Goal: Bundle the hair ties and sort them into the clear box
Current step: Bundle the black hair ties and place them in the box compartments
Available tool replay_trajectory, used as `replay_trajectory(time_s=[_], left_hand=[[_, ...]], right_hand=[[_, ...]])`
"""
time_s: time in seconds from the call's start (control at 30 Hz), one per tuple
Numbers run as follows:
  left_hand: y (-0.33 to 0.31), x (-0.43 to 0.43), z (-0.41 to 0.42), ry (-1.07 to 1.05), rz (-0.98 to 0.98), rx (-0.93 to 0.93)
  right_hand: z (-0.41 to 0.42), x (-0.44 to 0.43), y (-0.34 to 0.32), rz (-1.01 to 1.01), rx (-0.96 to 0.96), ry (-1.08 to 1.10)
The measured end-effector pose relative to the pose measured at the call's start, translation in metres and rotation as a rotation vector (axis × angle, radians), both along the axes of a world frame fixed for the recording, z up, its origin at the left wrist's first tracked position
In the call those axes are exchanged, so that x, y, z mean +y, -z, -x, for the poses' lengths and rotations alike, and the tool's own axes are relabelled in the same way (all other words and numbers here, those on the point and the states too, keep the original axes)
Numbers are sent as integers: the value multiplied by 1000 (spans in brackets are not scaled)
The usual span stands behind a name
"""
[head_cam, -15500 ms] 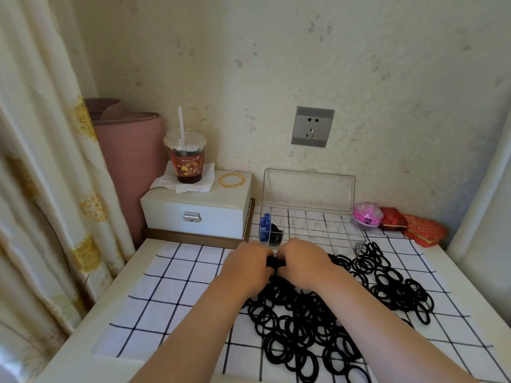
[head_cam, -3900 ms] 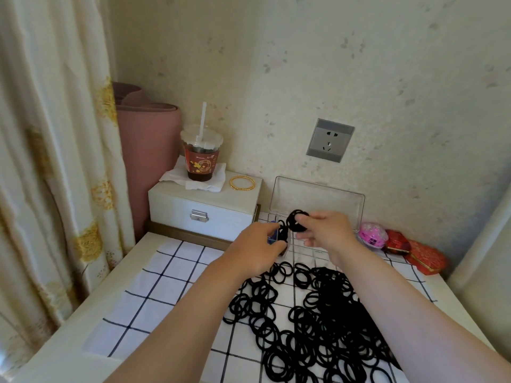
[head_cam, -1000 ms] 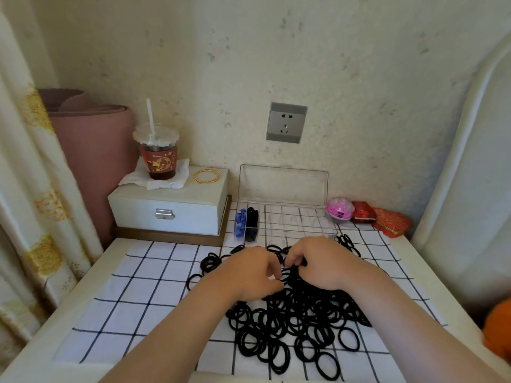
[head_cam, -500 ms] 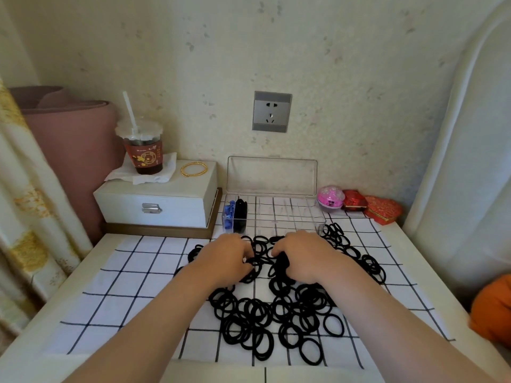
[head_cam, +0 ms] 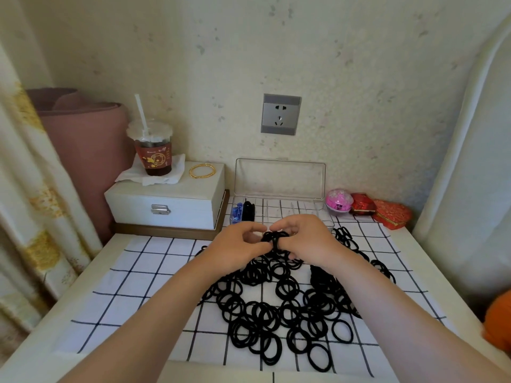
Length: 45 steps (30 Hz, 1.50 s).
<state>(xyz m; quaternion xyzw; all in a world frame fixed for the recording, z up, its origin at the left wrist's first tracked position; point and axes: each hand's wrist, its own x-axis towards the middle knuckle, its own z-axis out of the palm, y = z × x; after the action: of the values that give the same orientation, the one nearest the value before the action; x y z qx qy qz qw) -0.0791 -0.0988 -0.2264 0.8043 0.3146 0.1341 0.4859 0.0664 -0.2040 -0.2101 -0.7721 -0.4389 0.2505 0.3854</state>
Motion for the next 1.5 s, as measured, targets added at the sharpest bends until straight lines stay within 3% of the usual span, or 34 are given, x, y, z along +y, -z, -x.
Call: replay_trajectory(time_s=[0.13,0.3,0.53,0.67,0.77,0.93,1.03,1.17,1.37,1.4,1.5], left_hand=[[-1,2,1,-99,106,-71],[1,6,1,-138,146,-21],[0,12,5,-255,136,-20],[0,11,6,-295,82,-55],[0,9,3,-241,197,-110],[-7,4,0,-69,608,-201],[-8,2,-2,-28,733,-263],[-3,3,-1,50,547,-189],[-1,16,2,-53,447,-144],[-1,19,3,-87,405,-125],[1,24,7,-144,282,-56]], right_hand=[[4,1,2,-1,87,50],[7,2,2,-14,293,89],[0,4,6,-47,298,225],[6,3,-5,-128,542,75],[12,2,-9,-114,641,-59],[13,4,-1,-145,510,63],[10,5,1,-147,364,126],[14,6,2,-103,169,104],[10,4,-1,-47,198,-27],[6,2,-1,-24,132,-33],[-5,-2,2,136,-326,-74]])
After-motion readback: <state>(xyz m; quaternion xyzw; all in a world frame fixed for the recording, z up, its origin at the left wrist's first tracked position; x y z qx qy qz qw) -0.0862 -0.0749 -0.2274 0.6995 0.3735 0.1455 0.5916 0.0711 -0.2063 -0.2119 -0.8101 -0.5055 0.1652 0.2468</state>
